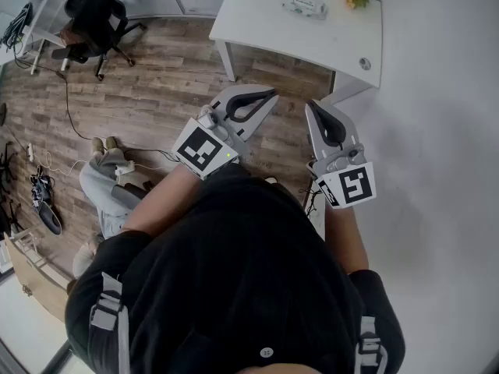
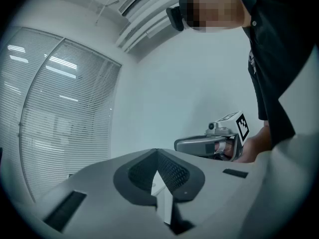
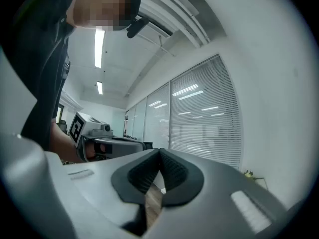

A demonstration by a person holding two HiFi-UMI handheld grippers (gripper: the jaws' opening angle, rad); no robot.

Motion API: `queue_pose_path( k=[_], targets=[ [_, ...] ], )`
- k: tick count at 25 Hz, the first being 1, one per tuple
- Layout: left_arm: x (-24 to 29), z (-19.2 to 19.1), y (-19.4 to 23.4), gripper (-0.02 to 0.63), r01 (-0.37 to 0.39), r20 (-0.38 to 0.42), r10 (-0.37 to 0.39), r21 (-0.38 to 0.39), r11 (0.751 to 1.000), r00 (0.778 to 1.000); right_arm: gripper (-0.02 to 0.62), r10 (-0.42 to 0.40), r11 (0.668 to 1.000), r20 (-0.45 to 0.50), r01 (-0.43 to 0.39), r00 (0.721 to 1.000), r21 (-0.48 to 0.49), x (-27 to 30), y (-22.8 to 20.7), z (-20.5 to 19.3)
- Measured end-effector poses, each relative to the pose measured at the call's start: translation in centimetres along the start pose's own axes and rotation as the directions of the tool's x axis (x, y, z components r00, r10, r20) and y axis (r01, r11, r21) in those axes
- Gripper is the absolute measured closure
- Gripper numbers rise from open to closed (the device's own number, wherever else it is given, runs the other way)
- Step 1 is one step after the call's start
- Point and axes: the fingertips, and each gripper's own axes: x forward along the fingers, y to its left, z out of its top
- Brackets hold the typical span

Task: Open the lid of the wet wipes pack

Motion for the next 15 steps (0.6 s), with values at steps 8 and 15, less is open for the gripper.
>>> queue_pose_path(
  k=[8, 15],
  targets=[
    [0.7, -0.6, 1.8, 0.601, -0.003, -0.017, 0.002, -0.017, 1.0, 1.0, 0.584, -0.006, 0.999, -0.003, 0.006, 1.0, 0.032, 1.4, -1.0, -0.8],
    [0.6, -1.1, 4.1, 0.601, -0.008, -0.02, 0.007, -0.02, 1.0, 1.0, 0.583, -0.004, 0.999, -0.009, 0.004, 1.0, 0.038, 3.7, -1.4, -1.3]
  ],
)
